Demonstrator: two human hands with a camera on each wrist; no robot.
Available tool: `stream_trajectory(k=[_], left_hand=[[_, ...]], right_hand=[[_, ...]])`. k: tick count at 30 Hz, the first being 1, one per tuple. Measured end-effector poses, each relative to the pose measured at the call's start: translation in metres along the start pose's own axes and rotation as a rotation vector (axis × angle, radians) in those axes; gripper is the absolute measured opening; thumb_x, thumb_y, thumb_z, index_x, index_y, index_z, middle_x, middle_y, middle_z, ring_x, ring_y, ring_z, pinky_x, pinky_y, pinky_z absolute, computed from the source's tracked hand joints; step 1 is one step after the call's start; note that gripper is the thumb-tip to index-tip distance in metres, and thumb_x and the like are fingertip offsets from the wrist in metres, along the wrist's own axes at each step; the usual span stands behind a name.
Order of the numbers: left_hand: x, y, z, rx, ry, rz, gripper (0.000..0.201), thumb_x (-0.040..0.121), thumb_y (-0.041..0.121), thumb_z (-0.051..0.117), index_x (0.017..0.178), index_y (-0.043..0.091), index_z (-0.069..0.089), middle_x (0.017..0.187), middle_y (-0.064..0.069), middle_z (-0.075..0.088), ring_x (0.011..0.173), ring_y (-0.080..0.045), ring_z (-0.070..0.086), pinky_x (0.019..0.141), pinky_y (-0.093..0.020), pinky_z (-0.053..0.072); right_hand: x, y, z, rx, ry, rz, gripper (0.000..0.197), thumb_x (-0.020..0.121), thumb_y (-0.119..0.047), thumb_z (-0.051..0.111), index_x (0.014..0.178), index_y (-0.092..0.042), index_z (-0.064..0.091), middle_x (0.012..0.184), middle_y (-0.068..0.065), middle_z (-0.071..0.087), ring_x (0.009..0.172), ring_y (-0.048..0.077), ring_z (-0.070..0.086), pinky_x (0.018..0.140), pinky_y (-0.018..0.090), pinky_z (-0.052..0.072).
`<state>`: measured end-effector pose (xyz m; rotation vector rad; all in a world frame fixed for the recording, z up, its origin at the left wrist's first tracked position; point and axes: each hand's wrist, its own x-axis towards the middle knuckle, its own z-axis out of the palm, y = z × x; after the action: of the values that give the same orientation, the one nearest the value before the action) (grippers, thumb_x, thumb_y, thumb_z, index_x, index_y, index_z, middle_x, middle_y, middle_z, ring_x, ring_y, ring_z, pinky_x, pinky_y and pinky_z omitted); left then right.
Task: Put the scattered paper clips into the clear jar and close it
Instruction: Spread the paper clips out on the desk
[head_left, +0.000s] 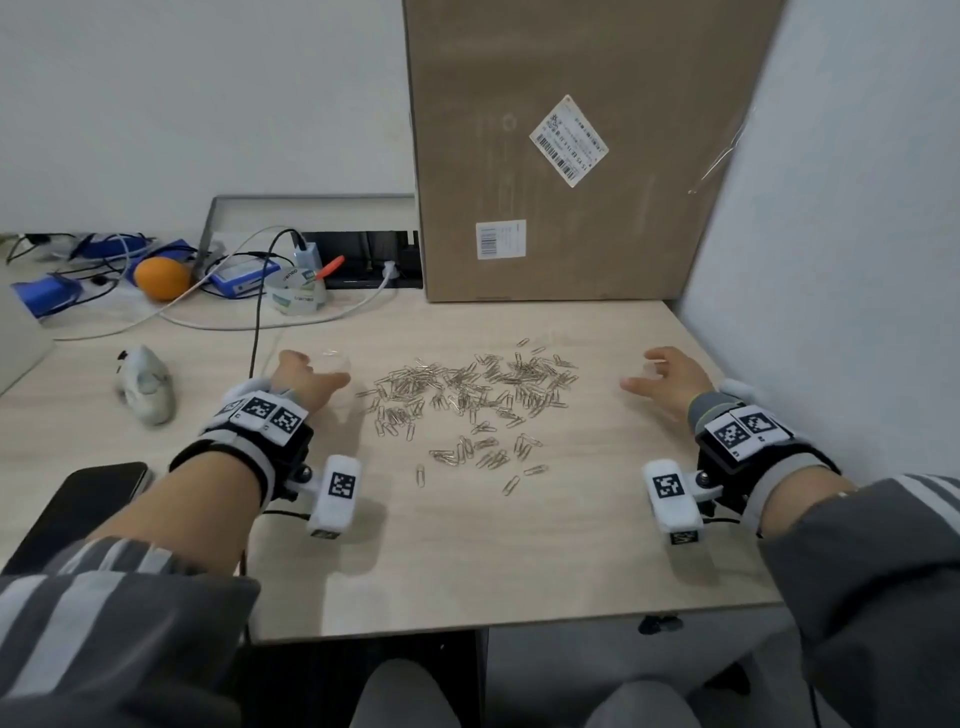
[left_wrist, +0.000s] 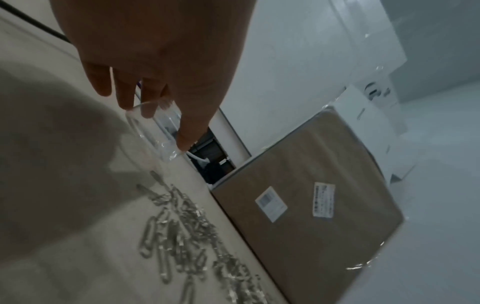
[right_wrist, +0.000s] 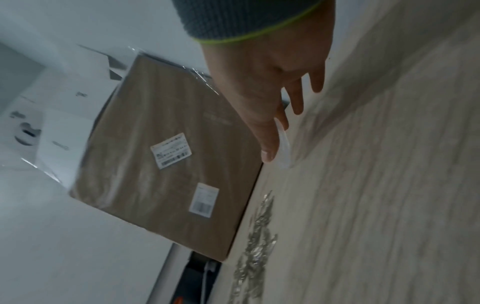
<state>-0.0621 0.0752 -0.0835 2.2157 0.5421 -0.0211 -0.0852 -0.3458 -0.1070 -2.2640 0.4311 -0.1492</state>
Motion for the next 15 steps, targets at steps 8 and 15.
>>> stream_trajectory(k=[8, 15], left_hand=[[0.003, 0.000, 0.005, 0.152, 0.035, -0.080, 0.079, 0.089, 0.034, 0.060, 0.144, -0.002, 0.017, 0.139, -0.026, 0.044, 0.125, -0.040, 0.046, 0.099, -0.046, 0.037], [-0.011, 0.040, 0.033, 0.080, 0.232, 0.489, 0.062, 0.095, 0.028, 0.052, 0.147, 0.007, 0.026, 0.152, -0.013, 0.033, 0.139, -0.029, 0.033, 0.114, -0.041, 0.028]], right_hand=[[0.011, 0.014, 0.001, -0.338, -0.095, 0.049, 0.066, 0.087, -0.038, 0.057, 0.142, -0.012, 0.031, 0.149, 0.011, 0.035, 0.138, 0.031, 0.030, 0.112, 0.037, 0.026], [0.009, -0.039, 0.025, -0.265, 0.055, -0.230, 0.048, 0.094, -0.025, 0.049, 0.138, -0.010, 0.038, 0.146, 0.010, 0.041, 0.136, 0.027, 0.035, 0.108, 0.035, 0.028]])
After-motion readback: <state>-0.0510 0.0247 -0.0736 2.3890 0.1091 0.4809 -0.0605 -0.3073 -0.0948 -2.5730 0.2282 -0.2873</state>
